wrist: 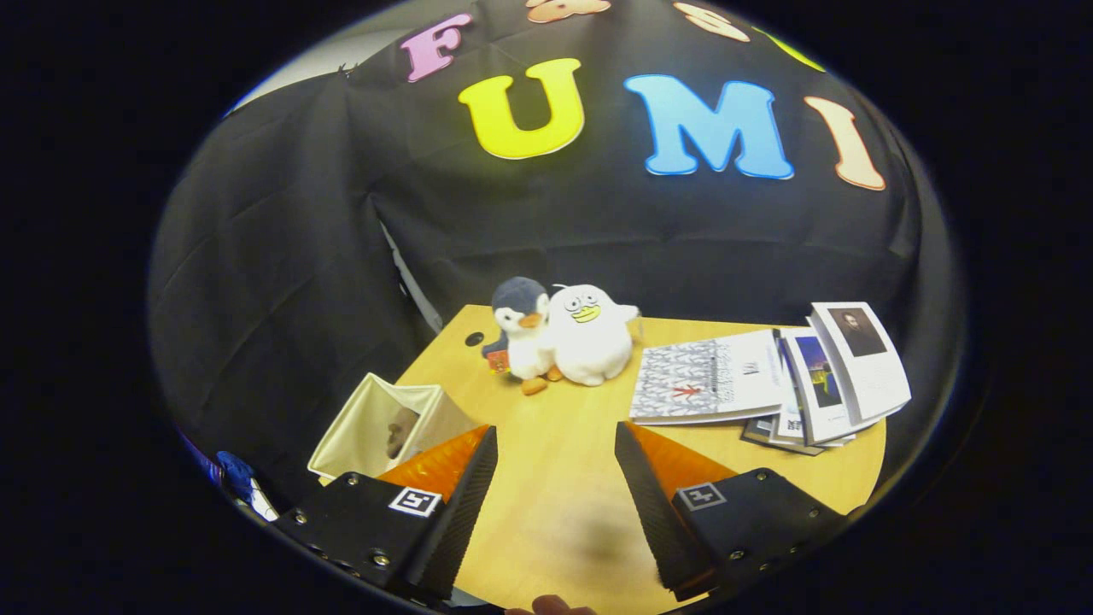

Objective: Open the storage box then place both shoes into the box .Put the left shoe in first, then the right shoe, with the right side of both shoes facing outward in a uniform manner.

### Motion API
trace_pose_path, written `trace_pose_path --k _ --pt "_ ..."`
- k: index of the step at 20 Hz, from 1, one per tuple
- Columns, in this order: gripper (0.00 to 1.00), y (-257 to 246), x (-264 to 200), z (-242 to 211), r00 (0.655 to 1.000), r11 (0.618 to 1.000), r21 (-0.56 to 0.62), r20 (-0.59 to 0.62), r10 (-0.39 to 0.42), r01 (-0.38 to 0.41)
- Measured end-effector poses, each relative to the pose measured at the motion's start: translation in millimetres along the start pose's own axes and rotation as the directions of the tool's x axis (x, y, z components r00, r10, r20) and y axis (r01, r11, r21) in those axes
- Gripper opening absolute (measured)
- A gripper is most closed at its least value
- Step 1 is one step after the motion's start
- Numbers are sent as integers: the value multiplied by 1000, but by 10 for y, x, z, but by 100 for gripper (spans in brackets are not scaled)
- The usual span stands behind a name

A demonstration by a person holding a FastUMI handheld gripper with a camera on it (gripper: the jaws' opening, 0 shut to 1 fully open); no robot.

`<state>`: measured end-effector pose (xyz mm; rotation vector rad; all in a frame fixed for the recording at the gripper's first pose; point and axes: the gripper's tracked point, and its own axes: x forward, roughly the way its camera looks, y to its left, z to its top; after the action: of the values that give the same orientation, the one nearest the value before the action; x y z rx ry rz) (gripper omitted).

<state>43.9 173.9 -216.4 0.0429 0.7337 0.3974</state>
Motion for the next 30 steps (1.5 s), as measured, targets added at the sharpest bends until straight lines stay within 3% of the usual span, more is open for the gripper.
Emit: trace_pose_path --k 8,13,20,30 --pt "85 -1104 -141 -785 992 989 98 -71 -103 110" --pt "85 -1620 -142 -1377 976 982 79 -150 -158 171" --pt "86 -1927 -2 -2070 947 980 60 -273 -168 191" --pt "81 -2068 315 -2358 925 982 72 -354 -136 172"
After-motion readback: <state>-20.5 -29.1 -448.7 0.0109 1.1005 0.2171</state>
